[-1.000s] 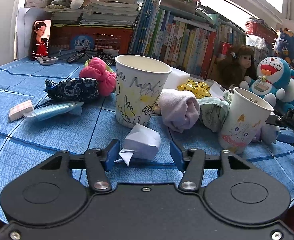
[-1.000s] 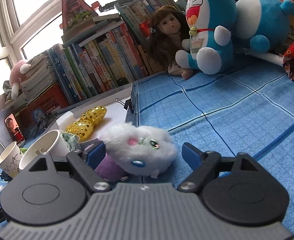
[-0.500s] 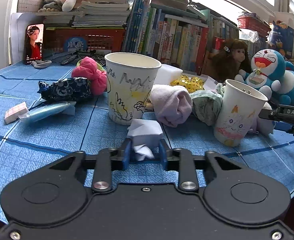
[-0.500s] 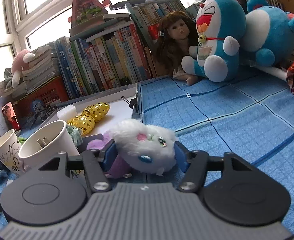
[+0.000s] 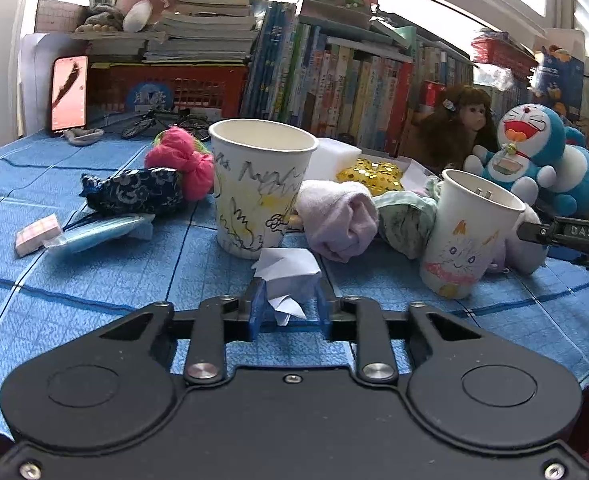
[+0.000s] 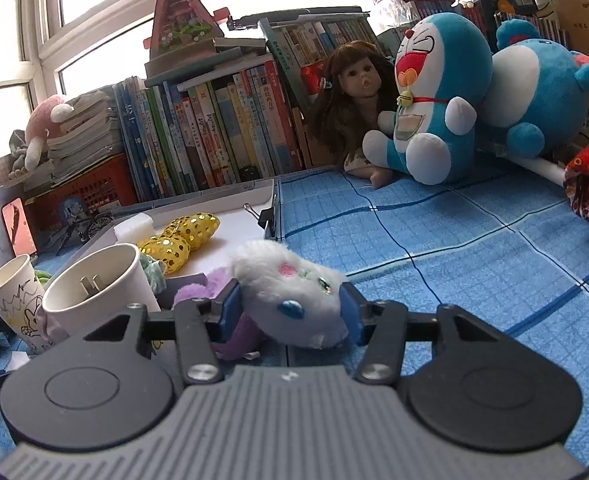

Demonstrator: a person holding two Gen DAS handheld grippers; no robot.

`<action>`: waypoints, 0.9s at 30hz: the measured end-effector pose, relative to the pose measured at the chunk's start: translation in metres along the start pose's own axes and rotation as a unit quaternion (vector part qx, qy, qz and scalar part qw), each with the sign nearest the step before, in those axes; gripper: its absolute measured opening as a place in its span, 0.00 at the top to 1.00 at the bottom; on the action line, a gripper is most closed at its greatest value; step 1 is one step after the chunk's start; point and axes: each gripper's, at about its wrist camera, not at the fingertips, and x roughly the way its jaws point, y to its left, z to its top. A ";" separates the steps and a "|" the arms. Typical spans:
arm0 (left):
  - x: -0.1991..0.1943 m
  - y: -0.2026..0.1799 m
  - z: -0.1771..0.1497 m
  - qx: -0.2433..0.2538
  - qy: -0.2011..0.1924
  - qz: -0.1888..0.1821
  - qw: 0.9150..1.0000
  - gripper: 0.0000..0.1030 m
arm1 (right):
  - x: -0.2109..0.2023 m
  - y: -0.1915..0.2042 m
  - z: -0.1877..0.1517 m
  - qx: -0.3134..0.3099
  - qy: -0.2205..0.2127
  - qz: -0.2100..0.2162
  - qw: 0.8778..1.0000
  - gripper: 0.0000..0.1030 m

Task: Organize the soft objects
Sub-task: 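Carry the white paper and white plush with both tools into the white box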

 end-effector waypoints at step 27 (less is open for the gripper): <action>-0.022 -0.015 0.038 0.033 -0.026 -0.008 0.999 0.65 | -0.002 0.004 0.012 -0.029 -0.011 -0.018 0.999 0.51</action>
